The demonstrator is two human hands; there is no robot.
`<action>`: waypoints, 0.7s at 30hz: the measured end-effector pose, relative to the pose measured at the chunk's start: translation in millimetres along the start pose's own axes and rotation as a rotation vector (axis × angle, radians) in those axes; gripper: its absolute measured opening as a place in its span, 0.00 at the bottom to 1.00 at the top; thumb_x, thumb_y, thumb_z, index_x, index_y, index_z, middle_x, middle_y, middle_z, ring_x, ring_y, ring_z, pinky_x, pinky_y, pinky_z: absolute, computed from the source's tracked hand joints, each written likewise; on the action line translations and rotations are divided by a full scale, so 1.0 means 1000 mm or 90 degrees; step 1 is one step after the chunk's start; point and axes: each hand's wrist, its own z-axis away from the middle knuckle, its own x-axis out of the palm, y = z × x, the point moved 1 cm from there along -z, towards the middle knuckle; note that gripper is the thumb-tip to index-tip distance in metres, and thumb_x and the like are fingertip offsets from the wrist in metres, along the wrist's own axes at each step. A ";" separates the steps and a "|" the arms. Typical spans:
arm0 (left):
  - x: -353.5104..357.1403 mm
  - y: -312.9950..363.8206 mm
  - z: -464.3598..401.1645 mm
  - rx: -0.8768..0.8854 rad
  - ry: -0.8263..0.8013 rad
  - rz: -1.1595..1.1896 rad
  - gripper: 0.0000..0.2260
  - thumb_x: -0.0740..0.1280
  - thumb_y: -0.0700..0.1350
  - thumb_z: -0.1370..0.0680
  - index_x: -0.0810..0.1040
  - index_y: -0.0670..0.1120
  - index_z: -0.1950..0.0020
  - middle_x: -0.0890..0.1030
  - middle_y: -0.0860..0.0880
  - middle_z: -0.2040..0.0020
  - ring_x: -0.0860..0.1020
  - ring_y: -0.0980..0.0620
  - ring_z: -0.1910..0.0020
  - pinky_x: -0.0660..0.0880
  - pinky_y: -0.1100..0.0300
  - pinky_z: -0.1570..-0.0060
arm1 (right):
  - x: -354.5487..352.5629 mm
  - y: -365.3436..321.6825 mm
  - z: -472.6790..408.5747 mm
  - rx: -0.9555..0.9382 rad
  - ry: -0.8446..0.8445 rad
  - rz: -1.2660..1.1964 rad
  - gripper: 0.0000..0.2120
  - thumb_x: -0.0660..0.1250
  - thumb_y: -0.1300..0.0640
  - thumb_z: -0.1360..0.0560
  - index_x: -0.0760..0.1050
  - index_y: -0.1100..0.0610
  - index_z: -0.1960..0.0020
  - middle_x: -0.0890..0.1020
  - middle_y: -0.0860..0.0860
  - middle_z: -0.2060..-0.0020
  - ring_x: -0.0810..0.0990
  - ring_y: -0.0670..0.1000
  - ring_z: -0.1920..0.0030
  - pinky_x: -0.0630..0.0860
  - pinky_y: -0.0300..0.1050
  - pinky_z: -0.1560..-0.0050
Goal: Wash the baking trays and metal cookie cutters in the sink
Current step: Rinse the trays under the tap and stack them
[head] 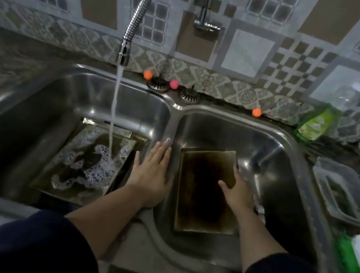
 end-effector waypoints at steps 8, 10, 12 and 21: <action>0.002 -0.004 -0.006 0.001 0.038 -0.004 0.32 0.53 0.54 0.20 0.40 0.48 0.22 0.35 0.53 0.22 0.34 0.55 0.25 0.40 0.43 0.25 | 0.041 0.013 -0.018 0.080 -0.079 -0.080 0.35 0.64 0.46 0.23 0.50 0.48 0.22 0.77 0.57 0.38 0.76 0.56 0.41 0.73 0.46 0.46; 0.003 -0.003 -0.007 0.000 0.042 -0.006 0.32 0.53 0.55 0.20 0.40 0.49 0.22 0.35 0.53 0.22 0.34 0.55 0.25 0.40 0.44 0.25 | 0.044 0.014 -0.019 0.083 -0.092 -0.070 0.36 0.64 0.46 0.22 0.49 0.48 0.22 0.74 0.59 0.35 0.74 0.58 0.38 0.72 0.48 0.42; 0.004 -0.003 -0.007 -0.004 0.046 -0.016 0.32 0.53 0.55 0.20 0.39 0.49 0.22 0.35 0.53 0.22 0.34 0.55 0.25 0.39 0.45 0.25 | 0.045 0.014 -0.019 0.080 -0.106 -0.034 0.37 0.64 0.46 0.22 0.45 0.46 0.22 0.69 0.60 0.31 0.71 0.59 0.34 0.70 0.52 0.39; 0.001 0.001 -0.008 -0.008 0.038 -0.034 0.32 0.52 0.56 0.20 0.39 0.48 0.22 0.36 0.52 0.22 0.34 0.55 0.25 0.37 0.45 0.25 | 0.039 0.002 -0.015 0.075 -0.116 0.078 0.42 0.63 0.47 0.22 0.34 0.43 0.23 0.68 0.61 0.31 0.70 0.62 0.35 0.70 0.55 0.36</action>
